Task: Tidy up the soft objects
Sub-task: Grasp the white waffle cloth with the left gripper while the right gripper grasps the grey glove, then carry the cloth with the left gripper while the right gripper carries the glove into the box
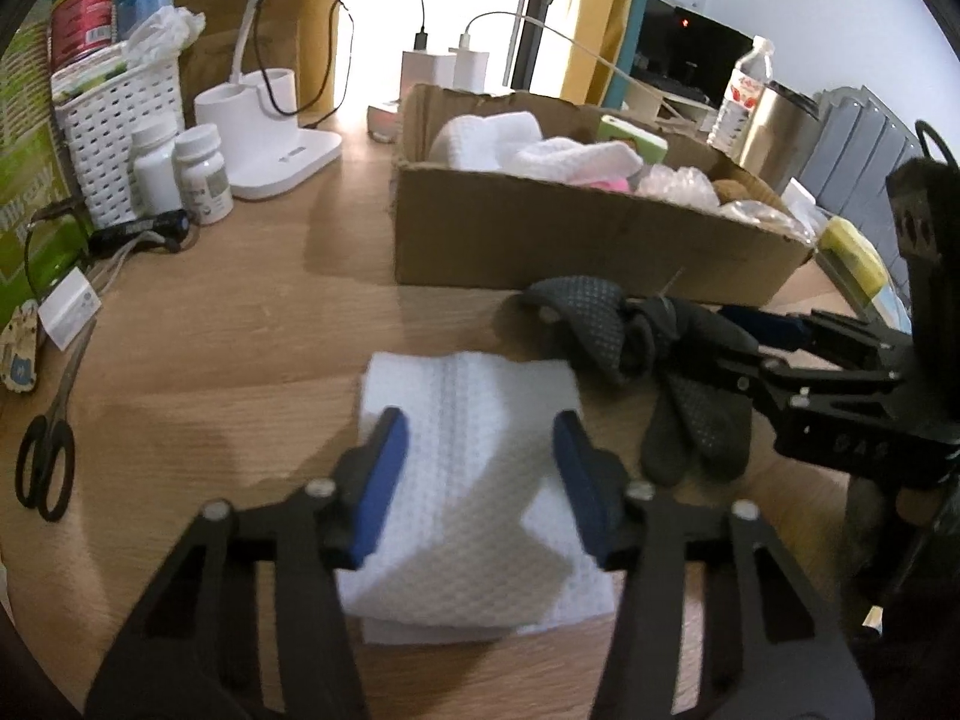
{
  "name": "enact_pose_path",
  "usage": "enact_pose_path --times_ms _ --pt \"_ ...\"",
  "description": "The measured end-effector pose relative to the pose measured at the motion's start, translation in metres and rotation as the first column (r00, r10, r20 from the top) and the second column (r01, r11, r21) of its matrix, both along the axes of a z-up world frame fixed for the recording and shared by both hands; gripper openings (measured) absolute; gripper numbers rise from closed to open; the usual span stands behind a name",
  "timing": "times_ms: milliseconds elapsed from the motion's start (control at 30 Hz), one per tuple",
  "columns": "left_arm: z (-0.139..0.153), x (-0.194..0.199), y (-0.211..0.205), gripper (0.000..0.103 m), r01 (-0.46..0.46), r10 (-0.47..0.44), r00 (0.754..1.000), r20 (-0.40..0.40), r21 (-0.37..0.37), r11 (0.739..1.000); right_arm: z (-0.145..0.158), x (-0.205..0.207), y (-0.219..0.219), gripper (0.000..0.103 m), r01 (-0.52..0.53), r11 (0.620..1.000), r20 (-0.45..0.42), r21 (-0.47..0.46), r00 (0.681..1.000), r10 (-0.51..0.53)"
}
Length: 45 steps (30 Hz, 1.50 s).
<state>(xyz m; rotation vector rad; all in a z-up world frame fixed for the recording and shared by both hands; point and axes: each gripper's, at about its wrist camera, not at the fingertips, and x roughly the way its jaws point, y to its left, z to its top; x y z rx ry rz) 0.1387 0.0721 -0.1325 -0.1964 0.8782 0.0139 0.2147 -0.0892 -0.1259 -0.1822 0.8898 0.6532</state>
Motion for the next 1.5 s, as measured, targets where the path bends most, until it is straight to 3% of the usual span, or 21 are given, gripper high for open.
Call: enact_pose_path --times_ms 367,467,767,1500 --pt "0.000 -0.002 -0.005 0.016 0.032 -0.032 0.999 -0.001 0.005 0.999 -0.002 -0.006 0.005 0.029 -0.035 0.999 0.020 -0.016 0.999 0.035" --pt "0.001 -0.004 -0.009 0.009 0.046 -0.046 0.999 0.002 0.008 0.999 0.001 -0.007 0.005 0.026 -0.038 0.999 0.028 -0.012 0.999 0.038" --pt "0.014 -0.007 -0.017 0.006 0.072 -0.072 0.997 0.041 0.003 0.997 0.013 -0.015 -0.004 0.024 -0.041 0.999 0.066 0.009 0.997 0.041" --pt "0.073 -0.009 -0.011 0.006 0.072 -0.073 0.982 0.177 0.011 0.997 0.076 -0.023 -0.024 0.024 -0.047 0.995 0.201 0.083 0.979 0.029"
